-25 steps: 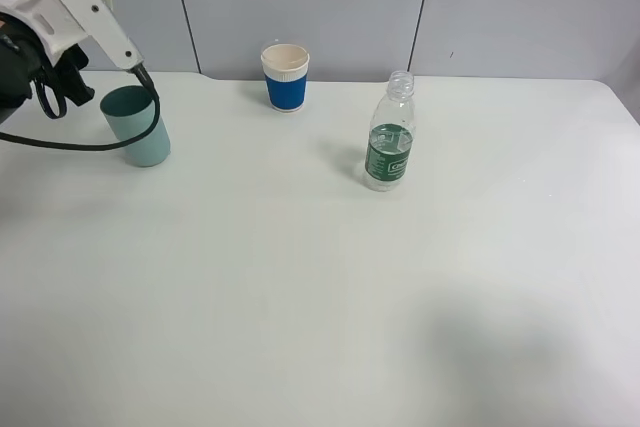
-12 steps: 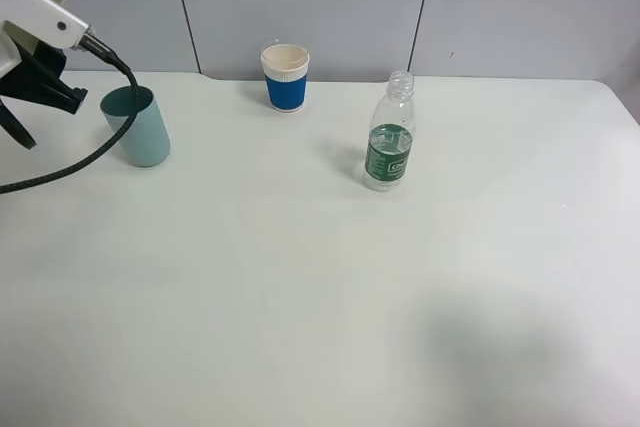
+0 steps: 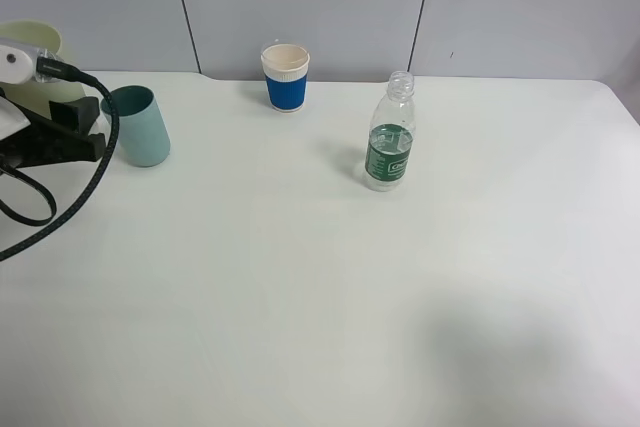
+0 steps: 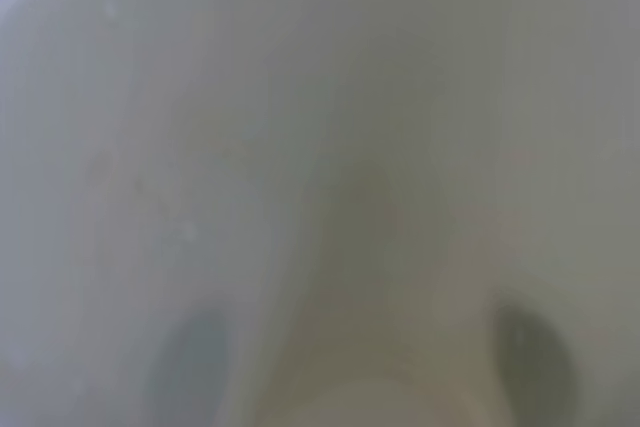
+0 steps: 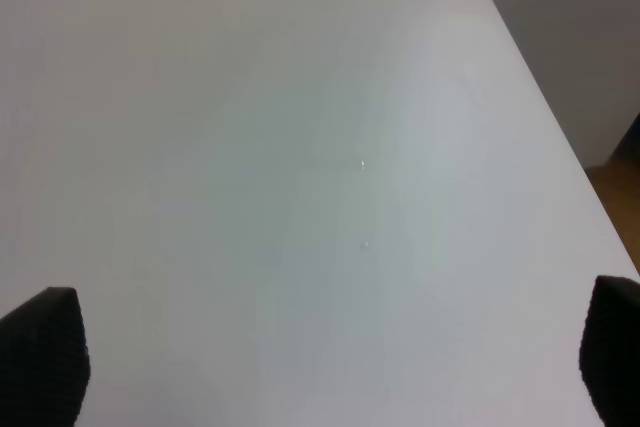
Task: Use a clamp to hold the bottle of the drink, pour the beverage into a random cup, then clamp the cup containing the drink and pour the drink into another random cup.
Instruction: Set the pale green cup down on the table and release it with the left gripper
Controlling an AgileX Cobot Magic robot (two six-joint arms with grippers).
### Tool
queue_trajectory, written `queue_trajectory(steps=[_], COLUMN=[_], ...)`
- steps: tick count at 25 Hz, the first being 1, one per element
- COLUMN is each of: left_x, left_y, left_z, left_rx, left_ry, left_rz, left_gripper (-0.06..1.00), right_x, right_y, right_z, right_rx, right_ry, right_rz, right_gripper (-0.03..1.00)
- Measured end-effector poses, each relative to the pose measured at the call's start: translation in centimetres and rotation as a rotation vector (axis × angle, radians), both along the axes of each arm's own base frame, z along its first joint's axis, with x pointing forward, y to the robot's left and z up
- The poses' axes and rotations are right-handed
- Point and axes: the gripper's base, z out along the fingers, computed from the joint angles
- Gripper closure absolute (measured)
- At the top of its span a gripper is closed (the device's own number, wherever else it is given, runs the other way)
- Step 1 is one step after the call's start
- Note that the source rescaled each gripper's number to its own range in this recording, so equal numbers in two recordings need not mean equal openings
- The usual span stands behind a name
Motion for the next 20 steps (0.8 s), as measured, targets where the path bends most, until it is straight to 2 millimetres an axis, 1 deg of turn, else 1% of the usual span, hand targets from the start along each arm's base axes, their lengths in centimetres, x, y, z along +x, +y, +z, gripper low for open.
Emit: queue_trajectory(steps=[2, 5, 9, 16, 20], left_x=[-0.4, -1.1, -1.8, -1.9, -1.6], left_y=[-0.5, -1.1, -1.6, -2.9, -3.7], left_z=[-0.4, -1.0, -1.8, -3.7, -4.9], left_rx=[-0.037, -0.046, -0.009, 0.098, 0.107], left_ry=[0.012, 0.033, 0.060, 0.113, 0.101], left_rz=[-0.056, -0.142, -0.225, -0.395, -0.479], left_gripper=[0.92, 0.92, 0.92, 0.92, 0.92], right_x=[0.0, 0.0, 0.0, 0.0, 0.0], right_y=[0.0, 0.0, 0.0, 0.0, 0.0], right_z=[0.0, 0.0, 0.0, 0.0, 0.0], right_rx=[0.000, 0.000, 0.000, 0.000, 0.000], right_ry=[0.000, 0.000, 0.000, 0.000, 0.000], right_rz=[0.000, 0.000, 0.000, 0.000, 0.000], right_gripper=[-0.03, -0.03, -0.03, -0.03, -0.03])
